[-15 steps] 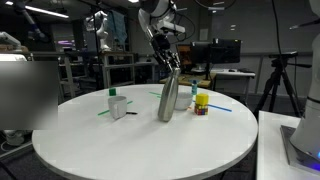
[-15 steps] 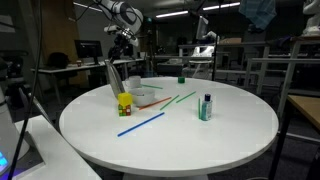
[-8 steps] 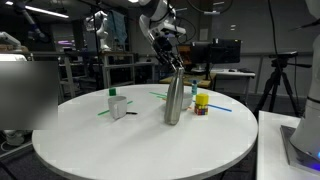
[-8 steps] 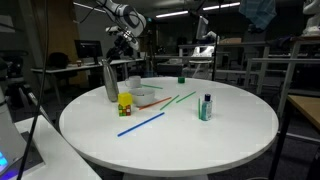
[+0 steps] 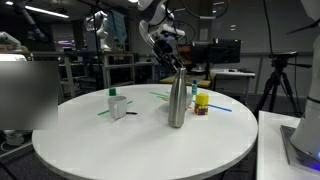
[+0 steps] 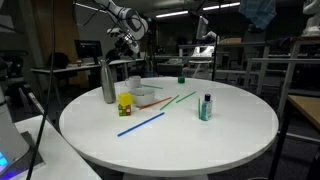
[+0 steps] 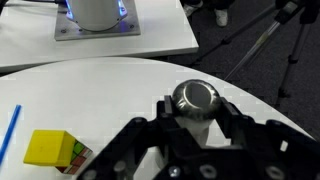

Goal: Put the silver bottle upright

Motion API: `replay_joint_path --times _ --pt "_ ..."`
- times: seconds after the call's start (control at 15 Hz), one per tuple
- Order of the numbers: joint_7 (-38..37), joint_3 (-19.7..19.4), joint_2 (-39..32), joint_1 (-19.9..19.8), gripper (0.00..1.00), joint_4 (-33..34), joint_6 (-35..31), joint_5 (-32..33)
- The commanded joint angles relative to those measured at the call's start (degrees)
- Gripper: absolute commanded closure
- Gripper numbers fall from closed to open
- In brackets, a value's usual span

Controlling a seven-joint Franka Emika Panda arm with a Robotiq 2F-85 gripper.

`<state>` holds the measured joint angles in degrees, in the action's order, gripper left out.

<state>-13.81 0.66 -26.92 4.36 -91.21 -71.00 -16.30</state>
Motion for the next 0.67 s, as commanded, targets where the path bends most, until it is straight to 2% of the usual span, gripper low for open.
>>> replay_joint_path --times 0.0,0.6 --pt "-1.6 0.0 -2.2 -0.7 0.77 4.1 5.0 -1.7" --pt "-1.9 -0.3 -4.2 -0.7 0.77 5.7 6.7 -2.3"
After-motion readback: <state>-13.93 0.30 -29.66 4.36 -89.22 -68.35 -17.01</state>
